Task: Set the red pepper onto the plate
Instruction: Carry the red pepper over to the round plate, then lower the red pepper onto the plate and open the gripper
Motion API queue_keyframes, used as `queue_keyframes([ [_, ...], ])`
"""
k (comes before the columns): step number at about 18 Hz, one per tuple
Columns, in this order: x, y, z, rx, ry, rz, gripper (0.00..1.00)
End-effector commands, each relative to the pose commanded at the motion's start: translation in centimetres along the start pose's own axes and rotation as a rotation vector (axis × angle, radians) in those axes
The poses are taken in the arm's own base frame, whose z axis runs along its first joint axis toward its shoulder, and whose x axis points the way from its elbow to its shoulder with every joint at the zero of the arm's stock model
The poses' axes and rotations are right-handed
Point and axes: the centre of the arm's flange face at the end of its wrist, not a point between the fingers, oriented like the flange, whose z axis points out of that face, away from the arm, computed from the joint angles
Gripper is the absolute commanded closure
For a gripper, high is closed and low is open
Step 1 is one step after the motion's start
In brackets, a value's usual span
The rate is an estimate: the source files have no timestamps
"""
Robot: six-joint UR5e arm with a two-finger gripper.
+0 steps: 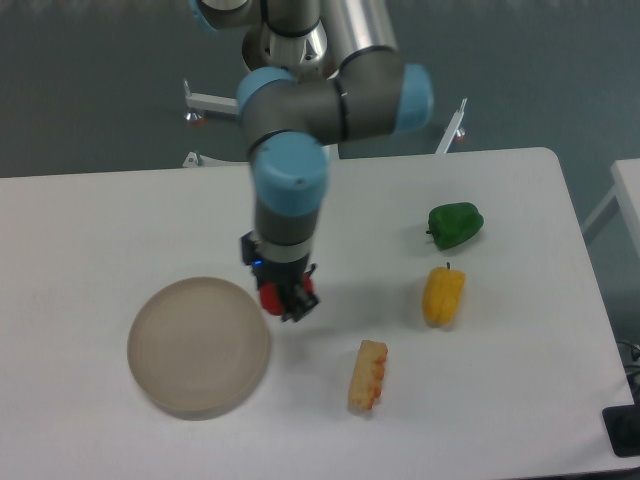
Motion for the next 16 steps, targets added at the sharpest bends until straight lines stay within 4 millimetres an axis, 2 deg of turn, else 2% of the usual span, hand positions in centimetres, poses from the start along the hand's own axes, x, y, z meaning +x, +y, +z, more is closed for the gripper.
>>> queue_keyframes([
  [3, 1.6, -2.6, 2.9, 0.006, -0.008, 0.024, 0.63],
  [9, 2.8, -4.2, 6.7, -0.023, 0.031, 0.02, 0.52],
  [10, 2.9, -4.3, 7.3, -0.025, 0.035, 0.023, 0.48],
  [11, 2.9, -4.4, 7.7, -0.028, 0.039, 0.024, 0.34],
  [12, 2.9, -4.4, 7.9, -0.025, 0.036, 0.024, 0.13],
  [13, 2.8, -4.5, 7.9, -0.018, 0.026, 0.024, 0.0],
  [16, 2.5, -4.8, 7.0, -0.004, 0.004, 0.028, 0.0],
])
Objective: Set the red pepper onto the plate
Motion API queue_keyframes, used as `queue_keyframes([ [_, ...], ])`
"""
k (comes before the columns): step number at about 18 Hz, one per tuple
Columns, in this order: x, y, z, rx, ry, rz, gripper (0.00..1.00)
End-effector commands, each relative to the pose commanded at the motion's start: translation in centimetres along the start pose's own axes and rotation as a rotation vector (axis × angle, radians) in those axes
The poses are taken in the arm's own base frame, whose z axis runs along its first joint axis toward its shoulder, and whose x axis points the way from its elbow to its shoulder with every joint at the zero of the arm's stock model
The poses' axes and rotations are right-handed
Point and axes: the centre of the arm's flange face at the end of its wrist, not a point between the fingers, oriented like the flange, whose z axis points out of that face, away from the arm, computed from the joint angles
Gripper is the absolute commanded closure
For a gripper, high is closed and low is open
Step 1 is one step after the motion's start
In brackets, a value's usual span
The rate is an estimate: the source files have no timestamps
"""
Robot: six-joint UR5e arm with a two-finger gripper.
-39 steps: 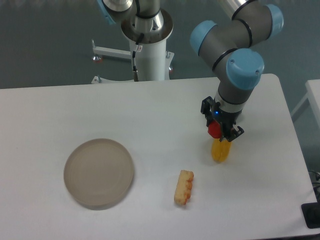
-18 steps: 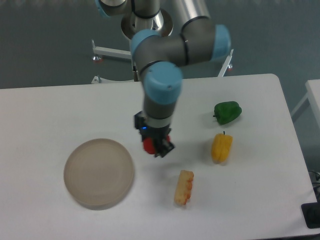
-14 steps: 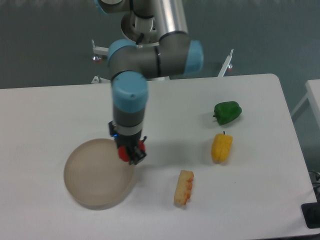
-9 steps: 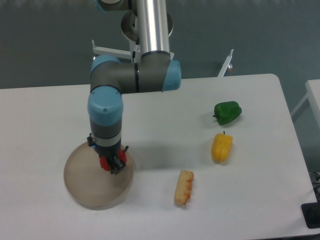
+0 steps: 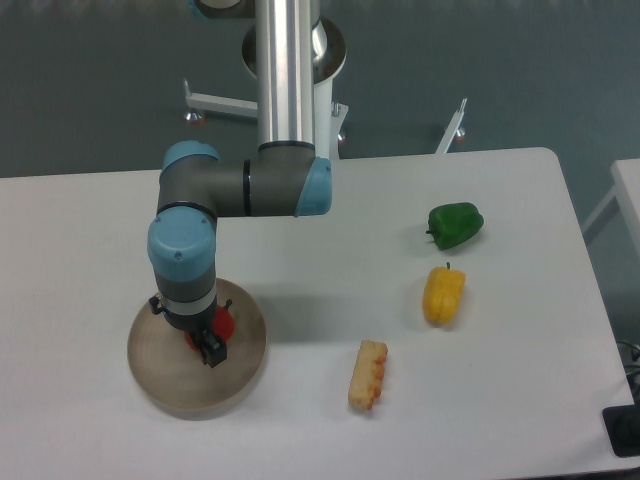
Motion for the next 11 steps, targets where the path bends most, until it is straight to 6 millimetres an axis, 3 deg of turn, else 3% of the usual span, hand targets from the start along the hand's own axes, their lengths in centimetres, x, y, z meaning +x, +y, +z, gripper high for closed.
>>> queue_keyframes([
  [3, -0.6, -0.3, -1.9, 0.02, -0.029, -0.004, 0.0],
  [4, -1.6, -0.2, -3.7, 0.038, -0.055, -0.012, 0.0],
  [5, -3.6, 1.4, -5.9, 0.055, -0.084, -0.043, 0.0],
  [7, -5.1, 2.9, -8.2, 0.068, -0.111, -0.068, 0.0],
  [9, -7.4, 6.4, -11.0, 0.071, -0.128, -0.114, 0.0],
  [11, -8.2, 8.5, -12.7, 0.06, -0.125, -0.133, 0.0],
])
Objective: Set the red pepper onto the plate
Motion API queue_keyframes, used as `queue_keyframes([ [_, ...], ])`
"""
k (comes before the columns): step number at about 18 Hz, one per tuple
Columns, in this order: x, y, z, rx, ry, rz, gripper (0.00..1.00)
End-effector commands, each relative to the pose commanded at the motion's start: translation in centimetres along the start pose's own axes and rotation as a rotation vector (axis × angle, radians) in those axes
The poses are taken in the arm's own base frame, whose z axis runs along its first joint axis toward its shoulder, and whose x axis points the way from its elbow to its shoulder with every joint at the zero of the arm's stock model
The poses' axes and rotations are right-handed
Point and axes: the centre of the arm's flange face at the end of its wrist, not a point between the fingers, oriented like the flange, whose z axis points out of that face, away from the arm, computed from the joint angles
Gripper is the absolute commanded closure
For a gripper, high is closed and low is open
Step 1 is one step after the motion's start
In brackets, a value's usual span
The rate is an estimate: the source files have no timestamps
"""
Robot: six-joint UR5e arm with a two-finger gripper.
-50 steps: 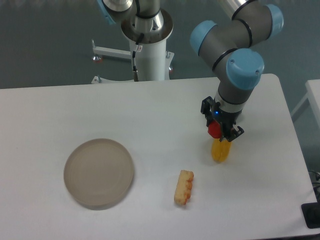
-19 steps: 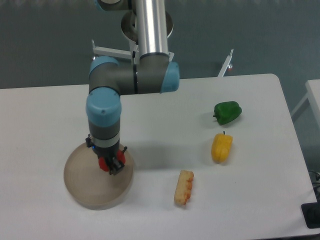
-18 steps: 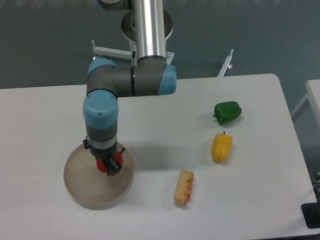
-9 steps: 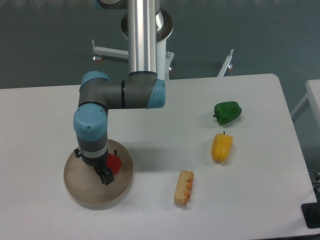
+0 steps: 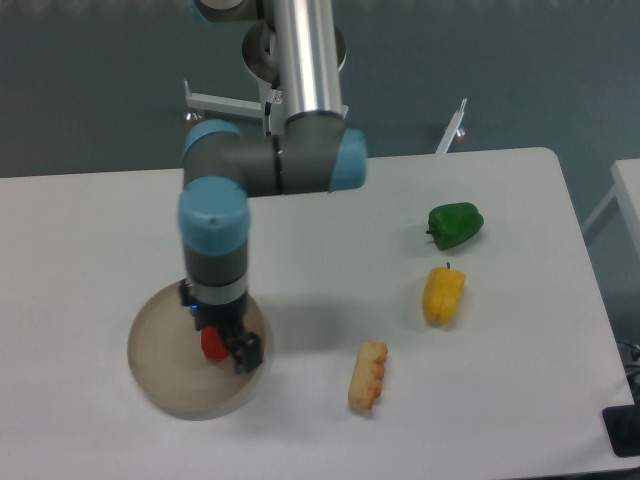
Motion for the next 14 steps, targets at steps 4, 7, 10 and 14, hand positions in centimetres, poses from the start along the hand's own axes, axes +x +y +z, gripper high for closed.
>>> queue_keyframes([
  [4, -2.6, 5.1, -2.4, -0.053, 0.062, 0.1, 0.0],
  [7, -5.3, 9.0, -3.2, -0.07, 0.078, 0.089, 0.0],
  [10, -7.9, 12.7, -4.0, -0.071, 0.069, 0.082, 0.0],
  [14, -8.7, 16.6, -3.8, -0.118, 0.119, 0.121, 0.0],
])
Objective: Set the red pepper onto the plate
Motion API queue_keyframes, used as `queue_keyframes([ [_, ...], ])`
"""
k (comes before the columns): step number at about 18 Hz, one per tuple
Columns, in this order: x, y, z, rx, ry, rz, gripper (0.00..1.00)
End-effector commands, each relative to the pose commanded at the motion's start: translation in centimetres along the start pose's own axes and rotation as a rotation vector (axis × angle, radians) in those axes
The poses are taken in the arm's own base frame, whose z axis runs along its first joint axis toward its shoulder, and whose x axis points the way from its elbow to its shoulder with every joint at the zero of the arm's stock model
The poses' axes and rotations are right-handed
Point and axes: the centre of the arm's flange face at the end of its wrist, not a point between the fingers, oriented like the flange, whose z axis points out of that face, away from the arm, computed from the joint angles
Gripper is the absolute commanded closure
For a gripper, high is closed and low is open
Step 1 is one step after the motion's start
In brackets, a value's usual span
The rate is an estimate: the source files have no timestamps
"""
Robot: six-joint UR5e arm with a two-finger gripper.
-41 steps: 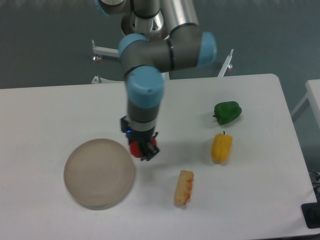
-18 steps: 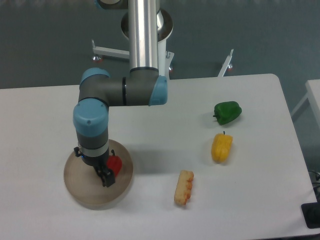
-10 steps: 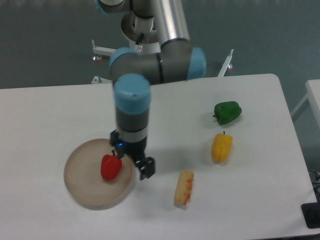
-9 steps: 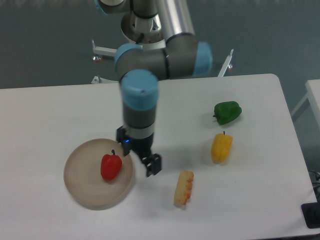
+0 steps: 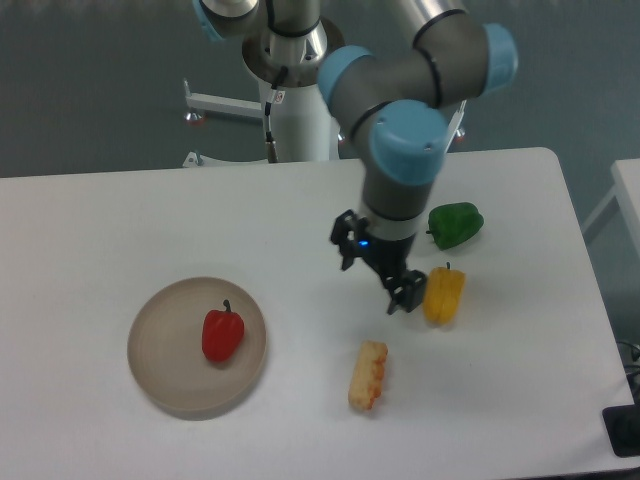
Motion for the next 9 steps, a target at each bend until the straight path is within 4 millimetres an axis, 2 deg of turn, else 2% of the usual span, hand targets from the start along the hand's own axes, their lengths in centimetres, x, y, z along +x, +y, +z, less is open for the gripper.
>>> queue_keyframes([
  [3, -0.4, 4.4, 0.6, -0.013, 0.022, 0.056, 0.0],
  [5, -0.3, 5.2, 1.3, -0.044, 0.036, 0.063, 0.0],
  [9, -0.3, 6.1, 1.2, -0.11, 0.047, 0.113, 0.0],
])
